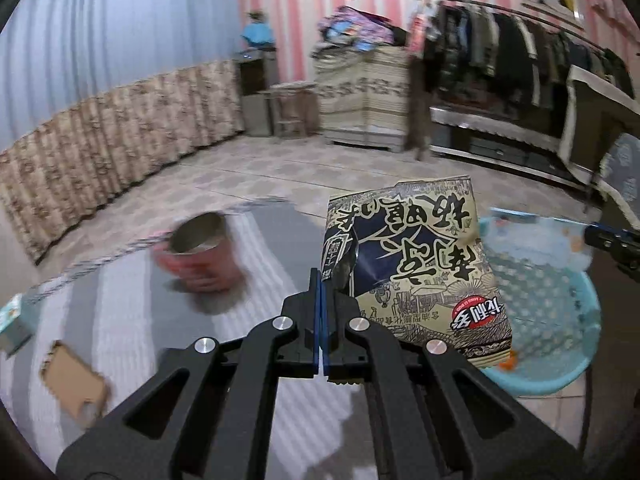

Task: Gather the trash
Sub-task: 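Carry wrapper and card over the blue basket and lower them in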

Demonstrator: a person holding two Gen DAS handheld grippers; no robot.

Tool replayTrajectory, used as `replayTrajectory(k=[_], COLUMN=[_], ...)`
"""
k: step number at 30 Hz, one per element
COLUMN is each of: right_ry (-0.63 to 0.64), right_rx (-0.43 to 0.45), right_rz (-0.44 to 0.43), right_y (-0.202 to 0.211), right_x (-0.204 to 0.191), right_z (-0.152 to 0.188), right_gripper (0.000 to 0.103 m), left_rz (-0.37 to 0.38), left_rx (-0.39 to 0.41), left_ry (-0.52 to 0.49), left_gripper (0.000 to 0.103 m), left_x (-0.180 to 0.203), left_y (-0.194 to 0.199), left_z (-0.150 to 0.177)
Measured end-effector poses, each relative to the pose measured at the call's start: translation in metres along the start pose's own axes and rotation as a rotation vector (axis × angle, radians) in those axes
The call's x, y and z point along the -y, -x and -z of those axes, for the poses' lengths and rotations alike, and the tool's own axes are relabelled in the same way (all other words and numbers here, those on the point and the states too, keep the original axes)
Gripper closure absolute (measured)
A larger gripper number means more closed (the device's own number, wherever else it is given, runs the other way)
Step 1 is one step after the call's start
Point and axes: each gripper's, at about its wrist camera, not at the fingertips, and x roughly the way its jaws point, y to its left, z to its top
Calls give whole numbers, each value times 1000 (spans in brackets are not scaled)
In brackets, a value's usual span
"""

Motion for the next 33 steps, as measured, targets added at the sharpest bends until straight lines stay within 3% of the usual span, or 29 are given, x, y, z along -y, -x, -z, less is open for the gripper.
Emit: replayTrajectory(k=[8, 10, 12, 15, 20, 29, 33], right_ry=[-48, -66, -85, -84, -56, 3, -24], right_rx=[-10, -14, -25, -39, -72, -85, -92], right_rz=[20, 20, 16, 24, -1, -14, -9], right_y=[-7, -7, -10, -12, -16, -20, -21], right_x=[33, 37, 43, 45, 32, 10, 23], right_z=[6, 10, 10, 13, 15, 17, 17], right_gripper=[93, 93, 93, 93, 93, 93, 93], left_rz=[93, 98, 88, 59, 30, 22, 120], left_rx=[-11, -16, -12, 16, 31, -75, -165], left_ry=[-81, -87, -84, -67, -22, -47, -52], left_gripper=[102, 87, 46, 26, 8, 6, 6], left_x=[82, 91, 95, 83, 58, 55, 57], left_y=[-26, -28, -29, -22, -18, -37, -47], left_z=[-9, -10, -12, -13, -23, -27, -23])
